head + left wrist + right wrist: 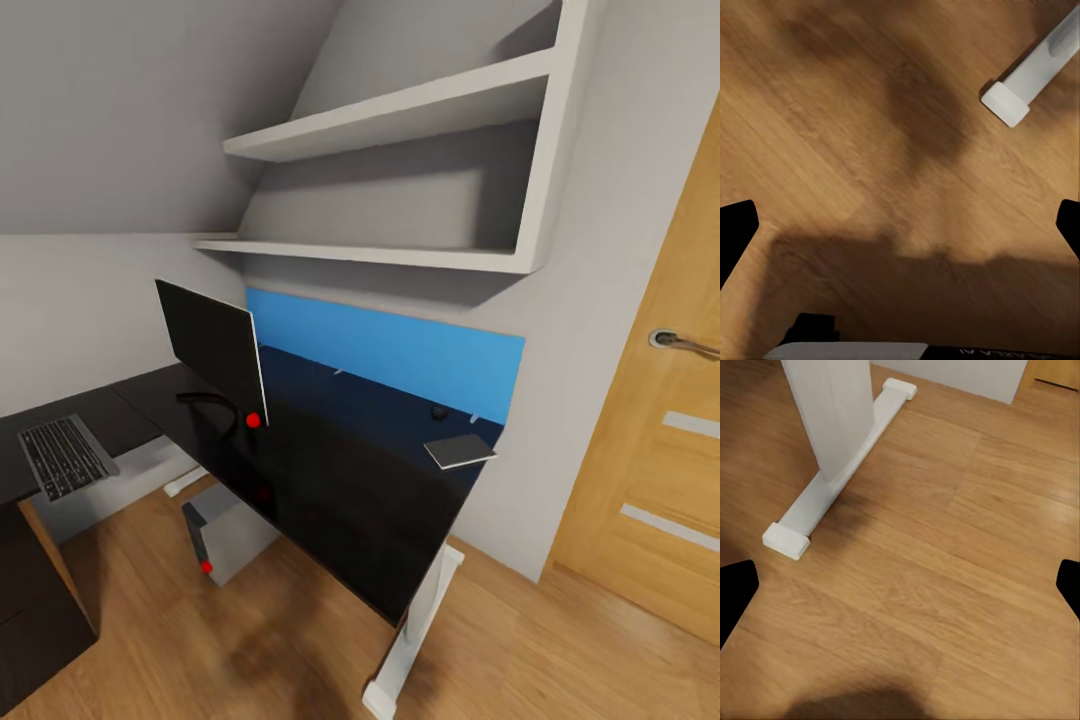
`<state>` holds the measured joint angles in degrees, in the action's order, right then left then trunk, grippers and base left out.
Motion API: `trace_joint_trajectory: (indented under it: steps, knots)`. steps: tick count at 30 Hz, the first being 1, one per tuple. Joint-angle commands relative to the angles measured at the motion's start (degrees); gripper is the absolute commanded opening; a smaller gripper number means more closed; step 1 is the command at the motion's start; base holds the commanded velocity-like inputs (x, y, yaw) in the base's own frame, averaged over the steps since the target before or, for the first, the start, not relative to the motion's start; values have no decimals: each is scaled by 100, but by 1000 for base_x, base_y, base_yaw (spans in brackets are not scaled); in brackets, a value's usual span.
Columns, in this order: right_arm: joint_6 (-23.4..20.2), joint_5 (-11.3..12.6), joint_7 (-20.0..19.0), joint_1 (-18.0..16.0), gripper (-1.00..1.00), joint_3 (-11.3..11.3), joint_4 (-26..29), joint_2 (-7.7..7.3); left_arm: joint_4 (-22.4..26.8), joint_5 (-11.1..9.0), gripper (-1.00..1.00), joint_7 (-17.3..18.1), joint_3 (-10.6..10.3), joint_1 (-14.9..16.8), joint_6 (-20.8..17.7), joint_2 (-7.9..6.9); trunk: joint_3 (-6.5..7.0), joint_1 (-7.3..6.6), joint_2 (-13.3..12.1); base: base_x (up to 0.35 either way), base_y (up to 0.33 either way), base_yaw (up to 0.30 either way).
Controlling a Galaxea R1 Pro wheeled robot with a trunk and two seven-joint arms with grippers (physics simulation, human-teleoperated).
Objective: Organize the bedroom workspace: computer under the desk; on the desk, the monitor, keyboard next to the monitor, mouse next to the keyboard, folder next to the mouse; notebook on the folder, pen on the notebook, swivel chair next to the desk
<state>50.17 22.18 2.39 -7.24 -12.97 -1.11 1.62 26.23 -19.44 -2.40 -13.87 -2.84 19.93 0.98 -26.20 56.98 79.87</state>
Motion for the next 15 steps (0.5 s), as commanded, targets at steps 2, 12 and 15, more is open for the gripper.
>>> trace_joint_trajectory:
  steps: [2,12,15]
  knots:
    - [-12,24,23,-5,100,-49,-12,-5,5,-60,100,-29,-46,-3,19,9,31,-45,-79,1,0,-2]
    - [-76,24,18,-5,100,-60,-12,22,4,-62,100,-59,-38,-3,-9,44,209,-264,-480,0,0,0]
    - [-81,24,18,-5,100,-62,-12,24,25,-54,100,-61,-41,-3,-9,43,267,-330,-600,0,0,-78]
